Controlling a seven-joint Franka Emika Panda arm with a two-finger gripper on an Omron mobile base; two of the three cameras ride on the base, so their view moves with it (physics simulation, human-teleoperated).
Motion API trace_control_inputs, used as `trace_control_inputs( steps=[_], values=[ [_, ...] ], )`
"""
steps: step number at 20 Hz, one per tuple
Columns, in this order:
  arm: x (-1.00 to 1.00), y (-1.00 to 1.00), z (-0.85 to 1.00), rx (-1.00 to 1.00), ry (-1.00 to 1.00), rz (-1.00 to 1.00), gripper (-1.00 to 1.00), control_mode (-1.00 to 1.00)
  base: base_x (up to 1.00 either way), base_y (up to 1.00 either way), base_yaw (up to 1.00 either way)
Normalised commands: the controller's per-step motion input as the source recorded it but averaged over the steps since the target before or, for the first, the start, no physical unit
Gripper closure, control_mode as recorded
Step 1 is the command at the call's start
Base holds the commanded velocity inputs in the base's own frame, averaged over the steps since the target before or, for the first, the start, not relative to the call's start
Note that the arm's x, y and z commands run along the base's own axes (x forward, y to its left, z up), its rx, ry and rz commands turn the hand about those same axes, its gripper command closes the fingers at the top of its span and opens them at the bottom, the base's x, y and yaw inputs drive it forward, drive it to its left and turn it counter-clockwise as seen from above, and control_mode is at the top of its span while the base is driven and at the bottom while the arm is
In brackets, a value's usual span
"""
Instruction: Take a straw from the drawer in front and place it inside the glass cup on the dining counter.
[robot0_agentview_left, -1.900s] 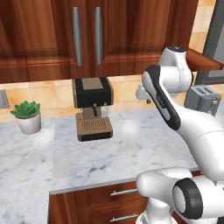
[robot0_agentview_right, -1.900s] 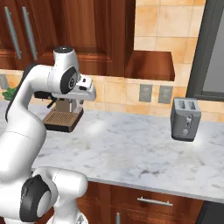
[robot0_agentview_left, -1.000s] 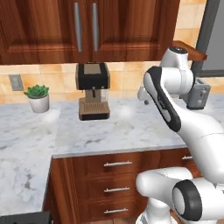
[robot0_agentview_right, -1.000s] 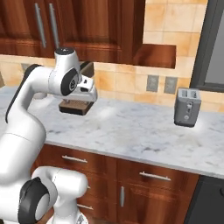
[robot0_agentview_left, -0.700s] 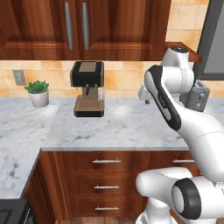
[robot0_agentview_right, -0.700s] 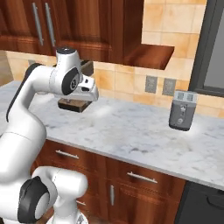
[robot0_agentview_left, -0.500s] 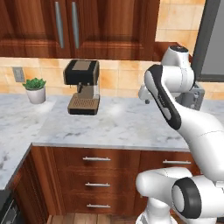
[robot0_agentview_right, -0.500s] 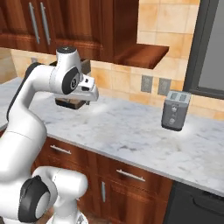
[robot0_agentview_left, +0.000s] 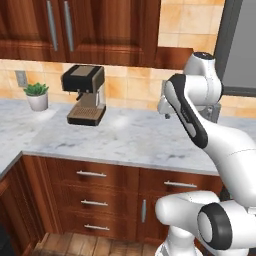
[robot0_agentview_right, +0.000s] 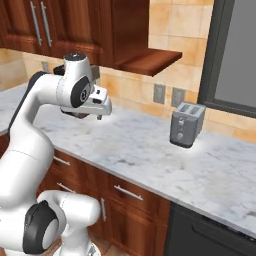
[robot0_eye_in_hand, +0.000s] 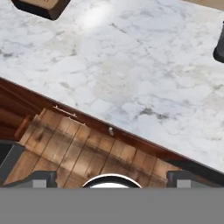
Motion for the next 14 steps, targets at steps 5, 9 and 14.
trace_control_inputs(
  steps=[5,9,14],
  values=[
    [0.0,0.0,0.0,0.0,0.0,0.0,-1.0,1.0,-0.04,-0.29,0.17],
    [-0.16,0.11,0.0,0.0,0.0,0.04,-1.0,-1.0,-0.02,-0.02,0.06],
    [-0.32,0.98,-0.13,-0.17,0.0,0.01,-1.0,-1.0,0.0,0.0,0.0]
  ],
)
